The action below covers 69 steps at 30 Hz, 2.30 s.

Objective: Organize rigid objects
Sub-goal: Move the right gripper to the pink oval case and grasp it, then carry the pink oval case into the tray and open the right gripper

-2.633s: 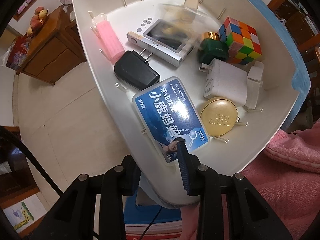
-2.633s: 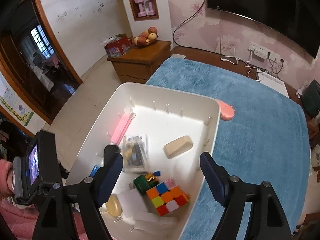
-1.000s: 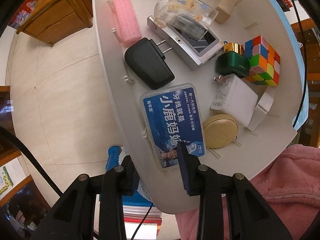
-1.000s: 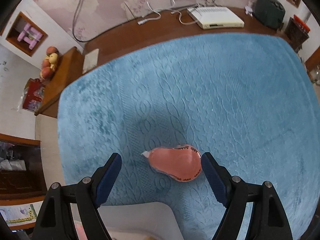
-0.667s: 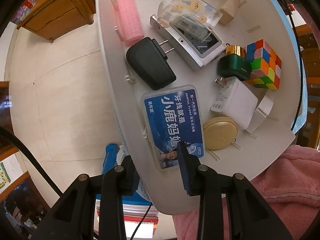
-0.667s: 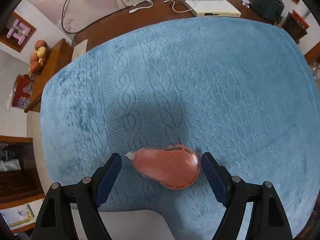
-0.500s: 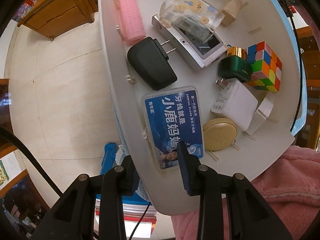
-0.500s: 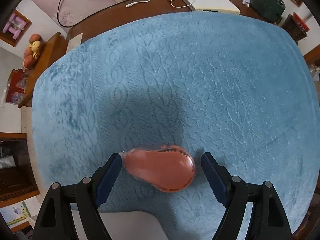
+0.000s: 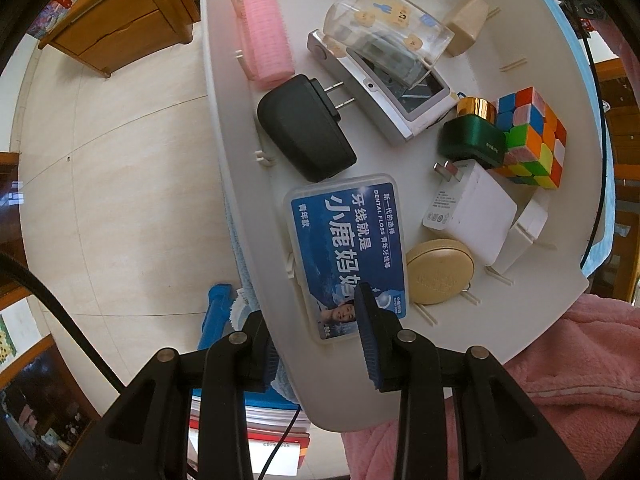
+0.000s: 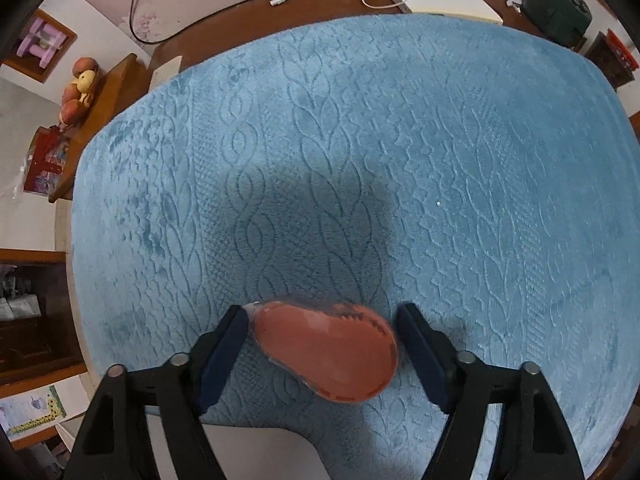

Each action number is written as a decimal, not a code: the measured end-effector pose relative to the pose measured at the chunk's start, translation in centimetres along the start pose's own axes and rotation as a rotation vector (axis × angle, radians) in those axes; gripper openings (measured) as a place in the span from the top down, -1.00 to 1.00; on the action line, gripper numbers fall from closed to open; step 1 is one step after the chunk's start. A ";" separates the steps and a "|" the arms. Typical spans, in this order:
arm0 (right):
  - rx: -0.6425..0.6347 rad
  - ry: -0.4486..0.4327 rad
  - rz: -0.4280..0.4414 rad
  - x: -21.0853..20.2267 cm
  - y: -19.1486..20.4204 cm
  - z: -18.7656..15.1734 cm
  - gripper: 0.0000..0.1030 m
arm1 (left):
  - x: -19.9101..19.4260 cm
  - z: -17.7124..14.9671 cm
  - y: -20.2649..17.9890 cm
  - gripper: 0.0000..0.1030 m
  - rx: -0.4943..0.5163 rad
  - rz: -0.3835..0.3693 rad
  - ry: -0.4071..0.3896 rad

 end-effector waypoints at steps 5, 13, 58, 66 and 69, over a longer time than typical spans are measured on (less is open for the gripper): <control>-0.006 -0.007 0.018 -0.2 0.0 0.2 -0.40 | 0.0 0.1 0.1 0.30 -0.002 0.000 -0.004; -0.019 -0.047 0.047 -2.5 0.0 -1.2 -0.39 | 0.0 0.0 0.2 0.29 -0.002 0.005 -0.017; -0.603 -0.495 0.131 -28.4 10.8 -16.4 -0.40 | -2.7 -6.1 -1.3 0.27 -0.042 0.096 -0.291; -0.592 -0.450 0.109 -27.6 12.0 -19.6 -0.40 | -2.9 -7.4 -1.4 0.27 0.005 0.075 -0.315; -0.577 -0.425 0.093 -26.7 12.5 -20.7 -0.40 | -2.8 -7.4 -1.5 0.27 0.031 0.073 -0.314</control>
Point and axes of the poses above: each gripper's, at about its wrist camera, not at the fingertips, and x roughly the way its jaws point, y to its left, z to its top, the point moved 5 cm from there along x, roughly the way its jaws point, and after that the axes turned 9 degrees about -x, right-handed, at the moved point
